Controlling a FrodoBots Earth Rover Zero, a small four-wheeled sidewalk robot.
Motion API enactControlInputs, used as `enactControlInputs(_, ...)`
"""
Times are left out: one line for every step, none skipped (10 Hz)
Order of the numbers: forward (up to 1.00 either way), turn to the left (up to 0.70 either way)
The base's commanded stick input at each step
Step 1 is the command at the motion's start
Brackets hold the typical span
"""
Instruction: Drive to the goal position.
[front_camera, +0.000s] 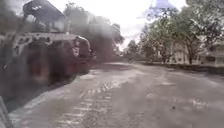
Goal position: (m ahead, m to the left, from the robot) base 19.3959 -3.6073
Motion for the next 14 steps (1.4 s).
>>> enactControlInputs(0.7,0.0)
enactControlInputs(0.7,0.0)
enactControlInputs(0.7,0.0)
enactControlInputs(0.7,0.0)
enactControlInputs(0.7,0.0)
enactControlInputs(0.7,0.0)
enactControlInputs(0.7,0.0)
enactControlInputs(0.7,0.0)
enactControlInputs(0.7,0.0)
enactControlInputs(0.7,0.0)
enactControlInputs(0.7,0.0)
enactControlInputs(0.7,0.0)
enactControlInputs(0.7,0.0)
enactControlInputs(0.7,0.0)
